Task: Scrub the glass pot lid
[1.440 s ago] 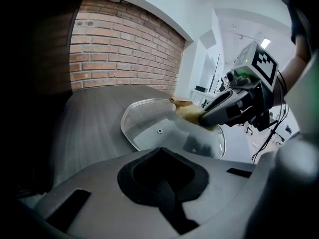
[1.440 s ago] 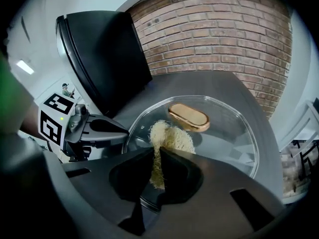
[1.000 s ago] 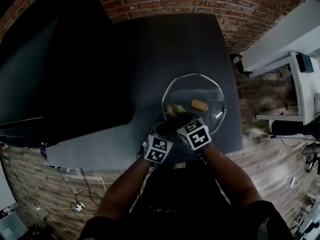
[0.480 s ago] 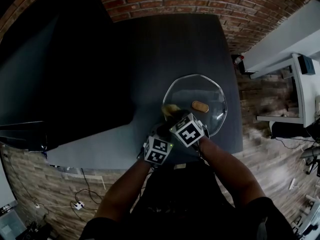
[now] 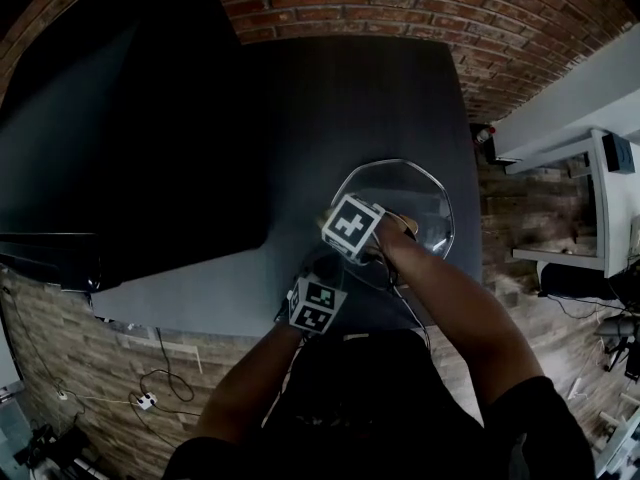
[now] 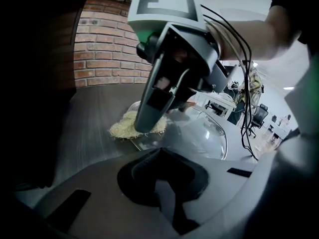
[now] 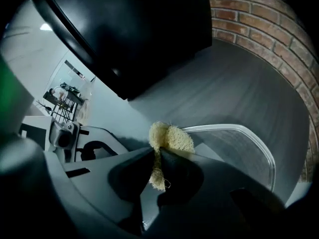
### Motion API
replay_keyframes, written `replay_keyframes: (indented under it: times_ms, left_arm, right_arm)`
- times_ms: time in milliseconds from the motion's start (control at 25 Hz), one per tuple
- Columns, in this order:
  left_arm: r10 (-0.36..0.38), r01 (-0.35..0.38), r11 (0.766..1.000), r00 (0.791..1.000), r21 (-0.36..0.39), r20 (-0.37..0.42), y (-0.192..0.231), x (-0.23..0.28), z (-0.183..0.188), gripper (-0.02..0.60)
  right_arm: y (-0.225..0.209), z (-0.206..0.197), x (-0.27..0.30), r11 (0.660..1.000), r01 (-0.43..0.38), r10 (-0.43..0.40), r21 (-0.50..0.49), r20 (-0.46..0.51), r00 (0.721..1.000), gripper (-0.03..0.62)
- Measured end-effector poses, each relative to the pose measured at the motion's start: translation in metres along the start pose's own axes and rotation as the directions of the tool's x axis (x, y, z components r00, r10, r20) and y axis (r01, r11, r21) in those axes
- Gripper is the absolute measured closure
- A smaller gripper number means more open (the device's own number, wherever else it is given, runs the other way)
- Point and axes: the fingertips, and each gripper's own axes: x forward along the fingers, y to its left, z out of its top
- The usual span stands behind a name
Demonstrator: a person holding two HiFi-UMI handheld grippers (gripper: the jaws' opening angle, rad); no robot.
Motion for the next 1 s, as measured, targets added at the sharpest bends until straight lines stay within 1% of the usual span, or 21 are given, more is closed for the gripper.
replay_keyframes:
  times_ms: [120,200,360,480,680,800,1000]
  left_arm:
    - [0.013,-0.013,1.000,1.000,-0.015,0.000,-0.001,0.000,0.001,0.549]
    - [0.020,-0.020,1.000,1.000,-0.022,-0.001,0.000,0.000,0.002,0.549]
    - [0.034,-0.034,0.999,0.999,-0.030,-0.001,0.001,-0.001,0.002,0.549]
    - [0.042,-0.042,0.998,0.999,-0.036,-0.003,0.003,-0.001,0.001,0.549]
    - [0.052,-0.052,0.998,0.999,-0.040,-0.005,0.003,-0.001,0.001,0.549]
    - [0.057,-0.057,0.997,0.998,-0.043,-0.008,0.003,-0.001,0.002,0.549]
    - [0.067,-0.067,0.996,0.998,-0.051,-0.014,0.005,0.002,-0.002,0.549]
  right_arm:
    - [-0.009,0.004,-0.002,0.997,-0.010,0.005,-0.071,-0.075,0.997,0.551]
    - [-0.018,0.006,-0.006,0.995,-0.007,-0.002,-0.096,-0.097,0.995,0.551]
    - [-0.038,0.010,-0.014,0.997,-0.011,0.005,-0.073,-0.083,0.997,0.551]
    - [-0.056,0.010,-0.021,1.000,-0.012,0.011,-0.022,-0.054,0.998,0.551]
    - [-0.087,0.006,-0.033,0.996,-0.025,0.024,0.091,0.016,1.000,0.551]
    - [-0.107,0.001,-0.042,0.985,-0.035,0.023,0.171,0.070,0.997,0.551]
    - [-0.150,-0.021,-0.057,0.951,-0.019,-0.022,0.307,0.130,0.991,0.551]
